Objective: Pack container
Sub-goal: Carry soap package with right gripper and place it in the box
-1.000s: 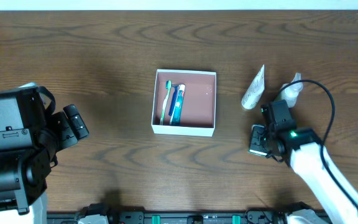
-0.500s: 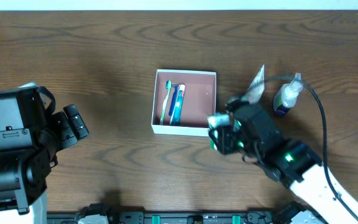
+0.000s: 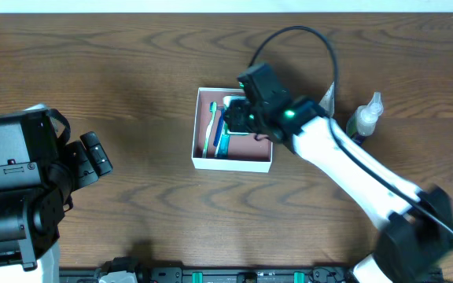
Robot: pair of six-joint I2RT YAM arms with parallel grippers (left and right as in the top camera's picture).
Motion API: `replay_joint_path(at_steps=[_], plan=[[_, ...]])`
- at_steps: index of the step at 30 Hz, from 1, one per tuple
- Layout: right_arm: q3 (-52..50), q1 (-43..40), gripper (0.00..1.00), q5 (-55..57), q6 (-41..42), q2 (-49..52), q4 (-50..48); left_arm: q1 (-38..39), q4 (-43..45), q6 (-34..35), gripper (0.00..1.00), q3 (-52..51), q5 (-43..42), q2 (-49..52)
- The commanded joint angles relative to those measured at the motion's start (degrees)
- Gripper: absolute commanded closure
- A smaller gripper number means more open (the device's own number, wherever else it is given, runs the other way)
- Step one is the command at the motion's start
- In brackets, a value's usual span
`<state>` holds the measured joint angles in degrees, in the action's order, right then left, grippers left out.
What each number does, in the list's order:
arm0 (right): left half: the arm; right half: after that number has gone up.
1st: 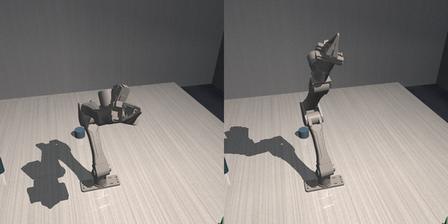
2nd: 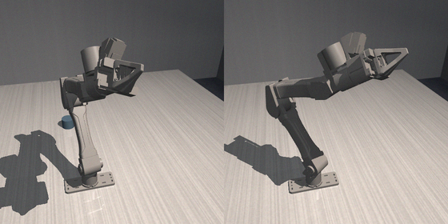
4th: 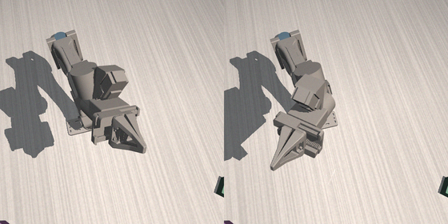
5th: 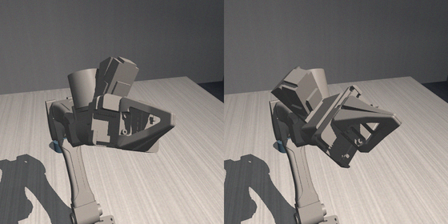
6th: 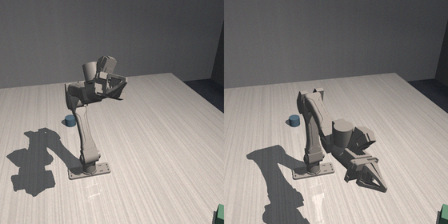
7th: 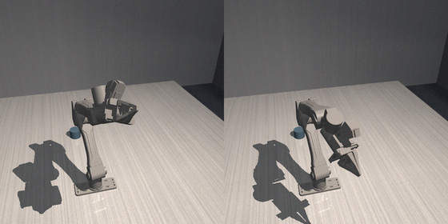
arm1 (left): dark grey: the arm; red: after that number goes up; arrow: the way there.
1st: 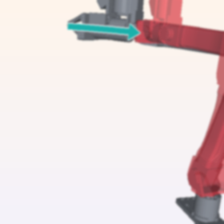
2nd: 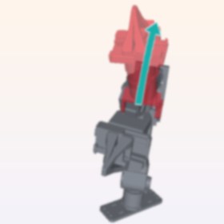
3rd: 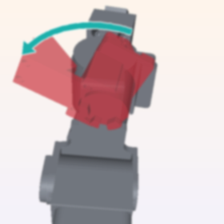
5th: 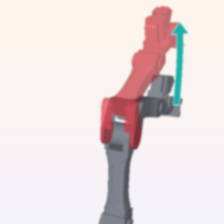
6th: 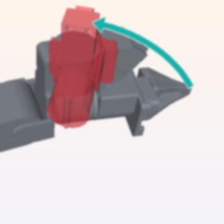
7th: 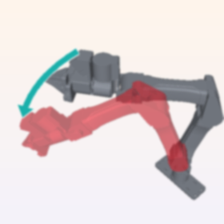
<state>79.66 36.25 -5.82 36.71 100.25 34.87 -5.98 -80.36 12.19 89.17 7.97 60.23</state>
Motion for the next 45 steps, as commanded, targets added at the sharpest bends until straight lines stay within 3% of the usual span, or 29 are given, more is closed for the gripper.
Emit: replay_joint_path(at_steps=[1,13,15,17,22,32,40,45], plan=[[2.97,1.44,0.78,-1.95,3.85,5.95,-1.79,-0.33,0.0,-0.04,0.02,0.63,0.87,0.0],[3.3,3.34,0.77,-7.04,6.03,15.19,-7.91,-0.33,0.0,-0.04,0.03,0.63,0.87,0.0],[3.32,3.5,0.71,-6.64,5.51,15.17,-8.17,-0.33,0.0,-0.04,0.02,0.63,0.87,0.0],[3.5,3.52,0.56,-6.64,4.07,15.17,-8.35,-0.33,0.0,-0.04,0.02,0.63,0.87,0.0],[5.38,3.43,0.44,-5.42,-1.73,13.77,-7.72,-0.33,0.0,-0.04,0.02,0.63,0.87,0.0],[9.6,-0.35,0.37,-2.45,-7.23,1.2,1.88,-0.33,0.0,-0.04,0.02,0.63,0.87,0.0],[9.6,-12.13,0.31,-2.54,-8.37,-10.4,14.99,-0.33,0.0,-0.04,0.02,0.63,0.9,0.0],[9.42,-18.12,0.31,-1.03,-13.88,-10.62,25.0,-0.33,0.0,-0.04,0.02,0.63,0.87,0.0]])
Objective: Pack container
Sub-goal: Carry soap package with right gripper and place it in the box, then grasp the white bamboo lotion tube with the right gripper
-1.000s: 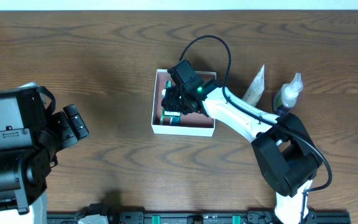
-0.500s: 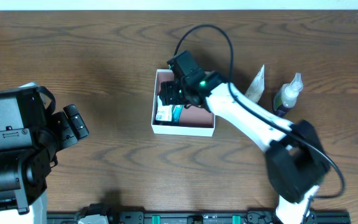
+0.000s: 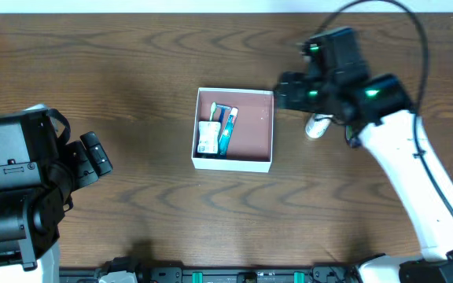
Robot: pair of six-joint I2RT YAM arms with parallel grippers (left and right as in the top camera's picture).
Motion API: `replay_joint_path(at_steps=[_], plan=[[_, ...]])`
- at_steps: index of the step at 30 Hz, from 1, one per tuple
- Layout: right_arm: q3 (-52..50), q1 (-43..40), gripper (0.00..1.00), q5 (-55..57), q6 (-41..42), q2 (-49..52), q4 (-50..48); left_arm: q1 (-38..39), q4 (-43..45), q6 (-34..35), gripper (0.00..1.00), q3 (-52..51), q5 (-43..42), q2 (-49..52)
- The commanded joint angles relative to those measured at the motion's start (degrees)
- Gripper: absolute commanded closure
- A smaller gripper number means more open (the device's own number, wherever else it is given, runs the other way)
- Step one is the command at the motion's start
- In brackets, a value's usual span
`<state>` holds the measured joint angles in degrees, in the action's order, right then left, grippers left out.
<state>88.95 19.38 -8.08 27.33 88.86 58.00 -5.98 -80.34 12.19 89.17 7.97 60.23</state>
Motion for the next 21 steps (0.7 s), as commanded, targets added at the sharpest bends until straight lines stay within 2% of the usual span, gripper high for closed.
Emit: replay_joint_path(at_steps=[1,10,21], plan=[[0.13,-2.01,0.31,3.48,-4.94,1.18,4.13,-0.33,-0.02,-0.04,0.02,0.63,0.9,0.0],[0.11,-3.3,0.32,12.41,-5.29,1.53,5.16,-0.33,-0.02,-0.04,0.02,0.63,0.87,0.0],[0.13,-3.34,0.28,14.95,-8.22,1.53,3.87,-0.33,-0.02,-0.04,0.02,0.63,0.87,0.0]])
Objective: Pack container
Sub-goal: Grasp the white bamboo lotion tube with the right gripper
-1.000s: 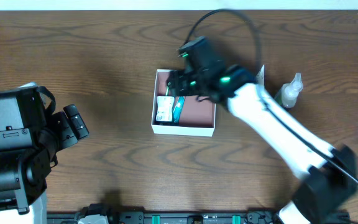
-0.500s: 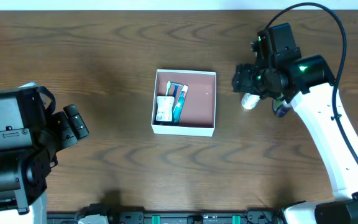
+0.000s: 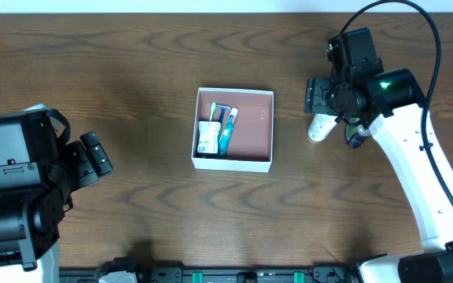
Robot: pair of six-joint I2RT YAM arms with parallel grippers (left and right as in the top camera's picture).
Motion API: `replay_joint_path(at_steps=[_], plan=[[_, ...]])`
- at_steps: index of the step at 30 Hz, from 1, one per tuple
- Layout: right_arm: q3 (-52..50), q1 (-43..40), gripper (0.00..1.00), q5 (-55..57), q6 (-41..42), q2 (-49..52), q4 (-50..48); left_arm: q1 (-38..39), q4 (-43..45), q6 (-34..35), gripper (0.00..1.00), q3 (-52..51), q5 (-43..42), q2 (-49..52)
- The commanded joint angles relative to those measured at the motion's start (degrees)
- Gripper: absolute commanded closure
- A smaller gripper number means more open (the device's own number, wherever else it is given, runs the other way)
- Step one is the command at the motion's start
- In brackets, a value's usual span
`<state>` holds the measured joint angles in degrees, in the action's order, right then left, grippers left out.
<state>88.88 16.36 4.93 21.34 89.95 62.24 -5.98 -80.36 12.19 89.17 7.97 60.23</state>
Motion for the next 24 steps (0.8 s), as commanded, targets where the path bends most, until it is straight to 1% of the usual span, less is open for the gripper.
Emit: replay_joint_path(at_steps=[1,5,7,10,11,14,16,17,18,19,20,21,24], plan=[[0.2,-0.33,0.27,1.95,-2.69,0.44,-0.63,-0.33,0.0,-0.04,0.02,0.63,0.87,0.0],[0.22,-0.35,0.24,2.03,-5.66,0.37,-2.12,-0.33,0.0,-0.04,0.02,0.63,0.87,0.0],[0.26,-0.68,0.21,2.21,-7.61,0.37,-2.47,-0.33,0.0,-0.04,0.02,0.63,0.9,0.0],[0.26,-2.1,0.21,2.19,-9.46,0.46,-2.03,-0.33,0.0,-0.04,0.02,0.63,0.87,0.0],[0.26,-2.89,0.25,2.19,-9.49,0.59,-1.68,-0.33,0.0,-0.04,0.02,0.63,0.87,0.0],[0.2,-5.01,0.33,1.6,-9.46,1.86,-0.68,-0.33,0.0,-0.04,0.02,0.63,0.87,0.0],[-0.13,-6.01,0.36,-0.92,-9.49,3.17,-0.46,-0.33,0.0,-0.04,0.02,0.63,0.87,0.0],[-0.44,-6.38,0.39,-2.75,-9.46,4.0,-0.48,-0.33,0.0,-0.04,0.02,0.63,0.87,0.0],[-0.68,-6.56,0.44,-4.26,-9.44,4.76,-0.46,-0.33,0.0,-0.04,0.02,0.63,0.87,0.0],[-0.79,-6.6,0.53,-6.01,-9.44,5.77,-0.26,-0.33,0.0,-0.04,0.02,0.63,0.87,0.0],[-0.79,-6.6,0.58,-6.8,-9.44,6.47,-0.13,-0.33,0.0,-0.04,0.02,0.63,0.87,0.0],[-0.79,-6.54,0.6,-6.88,-9.42,7.04,-0.09,-0.33,0.0,-0.04,0.02,0.63,0.87,0.0],[-0.79,-6.56,0.7,-6.91,-9.31,7.5,-0.33,-0.33,0.0,-0.04,0.02,0.63,0.87,0.0]])
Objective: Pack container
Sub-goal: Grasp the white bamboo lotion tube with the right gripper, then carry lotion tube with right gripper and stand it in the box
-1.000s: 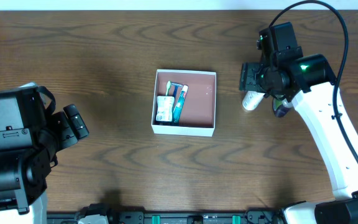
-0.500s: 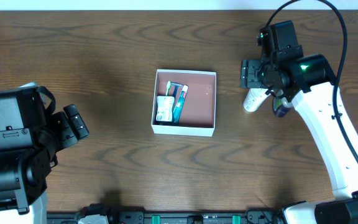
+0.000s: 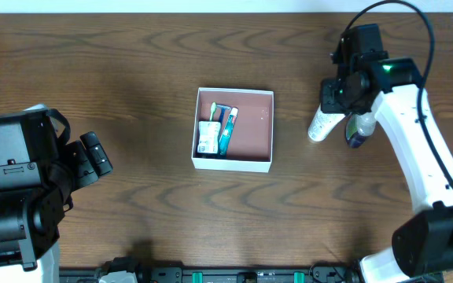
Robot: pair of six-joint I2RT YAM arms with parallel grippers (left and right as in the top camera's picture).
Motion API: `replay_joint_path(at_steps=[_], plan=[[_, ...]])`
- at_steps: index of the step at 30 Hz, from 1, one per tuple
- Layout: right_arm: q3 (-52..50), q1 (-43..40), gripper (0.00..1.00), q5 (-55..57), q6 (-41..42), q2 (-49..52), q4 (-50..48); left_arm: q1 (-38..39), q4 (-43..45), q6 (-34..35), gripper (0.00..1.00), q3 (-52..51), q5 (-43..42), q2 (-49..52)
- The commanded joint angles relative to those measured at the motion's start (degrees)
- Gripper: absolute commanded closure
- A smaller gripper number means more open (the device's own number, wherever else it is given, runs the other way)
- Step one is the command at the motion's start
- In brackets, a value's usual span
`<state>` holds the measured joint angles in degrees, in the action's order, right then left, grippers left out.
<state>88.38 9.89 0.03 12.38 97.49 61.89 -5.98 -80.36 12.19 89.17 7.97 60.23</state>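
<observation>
A white box (image 3: 264, 163) with a reddish-brown floor sits mid-table. A toothbrush and toothpaste pack (image 3: 215, 132) lies against its left wall. To the right of the box a white bottle (image 3: 318, 127) lies tilted on the table, and beside it is a clear spray bottle (image 3: 358, 135) with a dark base. My right gripper (image 3: 339, 100) hovers right over the white bottle's upper end and looks open, with nothing in it. My left gripper (image 3: 97, 154) rests shut at the far left, away from everything.
The right arm's white links (image 3: 423, 157) run from the lower right corner up over the spray bottle. The left arm's black base (image 3: 14, 196) fills the lower left. Bare wood lies between the box and both arms.
My right gripper has shifted a little to the right and now sits over the top end of the white bottle. The box, its contents and the left arm are unchanged.
My right gripper was first down in the box, at the toothbrush pack. It then stood outside the box to the right, with the pack left inside. After that it was above the two bottles, and now it is closer over the white one.
</observation>
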Motion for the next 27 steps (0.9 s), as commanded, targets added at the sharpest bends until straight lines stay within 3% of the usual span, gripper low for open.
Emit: replay_joint_path(at_steps=[1,4,11,19,27], plan=[[-0.26,-0.09,0.78,-2.01,-0.15,-0.26,0.07,-0.33,0.0,-0.04,0.02,0.63,0.87,0.0],[-0.26,-0.07,0.99,-1.99,0.87,-0.98,0.31,-0.33,0.0,-0.04,0.02,0.63,0.87,0.0],[2.01,1.11,0.99,-1.99,4.24,-8.9,1.14,-0.33,0.0,-0.04,0.02,0.63,0.87,0.0],[6.99,11.1,0.99,-1.79,6.21,-20.81,0.11,-0.33,0.0,-0.04,0.02,0.63,0.9,0.0],[6.34,22.23,0.99,-0.07,10.27,-15.5,-1.49,-0.33,0.0,-0.04,0.02,0.63,0.87,0.0]])
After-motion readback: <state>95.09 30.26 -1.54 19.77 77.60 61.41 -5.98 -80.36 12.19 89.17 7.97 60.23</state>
